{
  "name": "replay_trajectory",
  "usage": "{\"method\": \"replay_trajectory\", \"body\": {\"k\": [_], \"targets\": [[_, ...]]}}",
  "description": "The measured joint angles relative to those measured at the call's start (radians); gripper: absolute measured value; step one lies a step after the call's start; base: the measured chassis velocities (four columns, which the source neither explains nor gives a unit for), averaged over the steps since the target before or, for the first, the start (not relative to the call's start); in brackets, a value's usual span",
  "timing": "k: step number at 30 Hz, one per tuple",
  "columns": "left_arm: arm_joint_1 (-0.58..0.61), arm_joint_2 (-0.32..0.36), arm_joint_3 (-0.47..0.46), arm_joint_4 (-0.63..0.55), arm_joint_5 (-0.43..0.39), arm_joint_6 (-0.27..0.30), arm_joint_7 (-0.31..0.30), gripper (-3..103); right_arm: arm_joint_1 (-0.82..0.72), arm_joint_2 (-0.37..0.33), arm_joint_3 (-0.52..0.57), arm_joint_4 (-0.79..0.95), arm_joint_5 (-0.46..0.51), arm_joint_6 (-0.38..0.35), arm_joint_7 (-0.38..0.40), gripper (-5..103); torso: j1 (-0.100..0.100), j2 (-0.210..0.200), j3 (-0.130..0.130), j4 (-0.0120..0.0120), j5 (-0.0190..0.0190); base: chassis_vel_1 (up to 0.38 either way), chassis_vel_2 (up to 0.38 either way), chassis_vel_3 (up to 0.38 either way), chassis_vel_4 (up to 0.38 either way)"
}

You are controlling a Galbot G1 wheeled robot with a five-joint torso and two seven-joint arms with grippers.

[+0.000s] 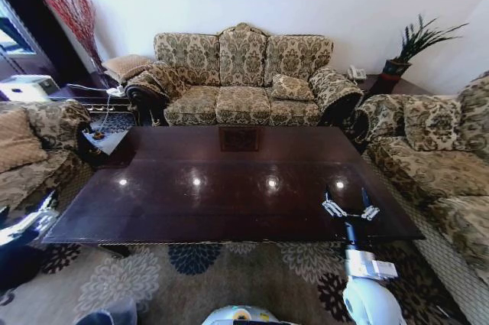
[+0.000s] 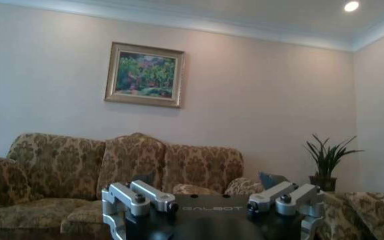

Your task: Move to the front of the table and place the trash on the table into the trash bin.

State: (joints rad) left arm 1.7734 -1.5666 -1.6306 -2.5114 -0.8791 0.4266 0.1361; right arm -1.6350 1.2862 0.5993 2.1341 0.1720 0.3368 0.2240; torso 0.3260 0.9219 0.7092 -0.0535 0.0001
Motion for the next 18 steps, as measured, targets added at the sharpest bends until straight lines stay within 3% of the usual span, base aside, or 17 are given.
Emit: {"method": "replay_trajectory", "body": {"k": [3, 7, 8, 11, 12, 15, 18], "targets": [[0.001, -0.003, 0.019, 0.002, 0.013, -0.021, 0.016, 96, 0.000, 0.000, 0.000, 0.000, 0.000, 0.000, 0.000, 100, 0.000, 0.000, 0.000, 0.0002, 0.0001, 0.000, 0.000, 0.000, 0.000], [0.005, -0.019, 0.141, 0.005, 0.091, -0.160, 0.105, 96, 0.000, 0.000, 0.000, 0.000, 0.000, 0.000, 0.000, 100, 0.000, 0.000, 0.000, -0.0001, 0.0000, 0.000, 0.000, 0.000, 0.000], [0.005, -0.019, 0.141, 0.005, 0.091, -0.160, 0.105, 96, 0.000, 0.000, 0.000, 0.000, 0.000, 0.000, 0.000, 100, 0.000, 0.000, 0.000, -0.0001, 0.0000, 0.000, 0.000, 0.000, 0.000], [0.008, -0.032, 0.245, 0.007, 0.158, -0.278, 0.180, 96, 0.000, 0.000, 0.000, 0.000, 0.000, 0.000, 0.000, 100, 0.000, 0.000, 0.000, -0.0001, 0.0001, 0.000, 0.000, 0.000, 0.000], [0.008, -0.032, 0.245, 0.007, 0.158, -0.278, 0.180, 96, 0.000, 0.000, 0.000, 0.000, 0.000, 0.000, 0.000, 100, 0.000, 0.000, 0.000, -0.0001, 0.0001, 0.000, 0.000, 0.000, 0.000], [0.010, -0.041, 0.306, 0.008, 0.198, -0.349, 0.225, 96, 0.000, 0.000, 0.000, 0.000, 0.000, 0.000, 0.000, 100, 0.000, 0.000, 0.000, -0.0001, 0.0001, 0.000, 0.000, 0.000, 0.000], [0.010, -0.041, 0.312, 0.009, 0.202, -0.356, 0.230, 96, 0.000, 0.000, 0.000, 0.000, 0.000, 0.000, 0.000, 100, 0.000, 0.000, 0.000, 0.0001, 0.0001, 0.000, 0.000, 0.000, 0.000]]}}
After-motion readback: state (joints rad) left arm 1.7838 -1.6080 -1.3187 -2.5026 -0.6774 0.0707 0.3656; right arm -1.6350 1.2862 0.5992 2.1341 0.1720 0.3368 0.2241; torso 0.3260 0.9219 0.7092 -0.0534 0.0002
